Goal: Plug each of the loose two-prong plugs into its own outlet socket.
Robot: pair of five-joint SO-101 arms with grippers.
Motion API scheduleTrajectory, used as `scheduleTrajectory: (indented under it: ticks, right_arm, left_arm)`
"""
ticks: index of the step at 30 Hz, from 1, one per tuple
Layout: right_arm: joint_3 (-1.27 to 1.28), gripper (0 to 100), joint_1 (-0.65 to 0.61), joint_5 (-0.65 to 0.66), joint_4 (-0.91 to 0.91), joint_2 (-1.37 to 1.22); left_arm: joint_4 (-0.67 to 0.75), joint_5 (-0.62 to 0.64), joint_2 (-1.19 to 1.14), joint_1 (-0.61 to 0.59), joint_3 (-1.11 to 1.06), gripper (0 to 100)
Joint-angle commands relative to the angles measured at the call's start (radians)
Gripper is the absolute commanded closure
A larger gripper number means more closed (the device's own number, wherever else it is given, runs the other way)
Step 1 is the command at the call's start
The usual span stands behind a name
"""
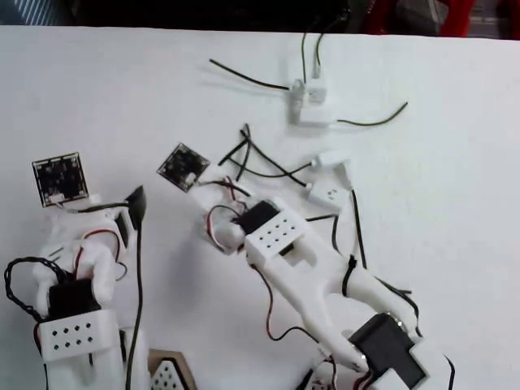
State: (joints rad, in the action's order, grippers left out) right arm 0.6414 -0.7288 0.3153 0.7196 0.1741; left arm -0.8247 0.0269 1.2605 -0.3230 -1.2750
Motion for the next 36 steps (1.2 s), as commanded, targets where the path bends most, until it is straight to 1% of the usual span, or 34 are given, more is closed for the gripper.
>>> scheduleTrajectory:
  ticks: [1,4,13,17,20,31,36]
  right_arm:
    - [-0.003,98.1,-0.016,-0.003,-0.047,-0.004]
    - [-0.008,98.1,-0.018,-0.003,-0.054,-0.042]
    - [-0.002,98.1,-0.018,-0.002,-0.053,-0.03]
    - [-0.002,98.1,0.007,0.071,-0.056,-0.07]
    - [-0.006,98.1,0.031,0.08,-0.059,-0.088]
    - [-0.014,98.1,0.024,0.083,-0.051,-0.088]
    - [-0.124,98.2,0.021,0.098,0.051,-0.139]
  left_arm:
    - [0.026,0.0,0.027,-0.01,0.008,71]
    - [0.026,0.0,0.027,-0.01,0.008,71]
    - [0.026,0.0,0.027,-0.01,0.006,71]
    - [0.026,0.0,0.027,-0.01,0.005,71]
    - [0.026,0.0,0.027,-0.01,0.005,71]
    - [0.026,0.0,0.027,-0.01,0.005,71]
    - [0.026,0.0,0.027,-0.01,0.005,71]
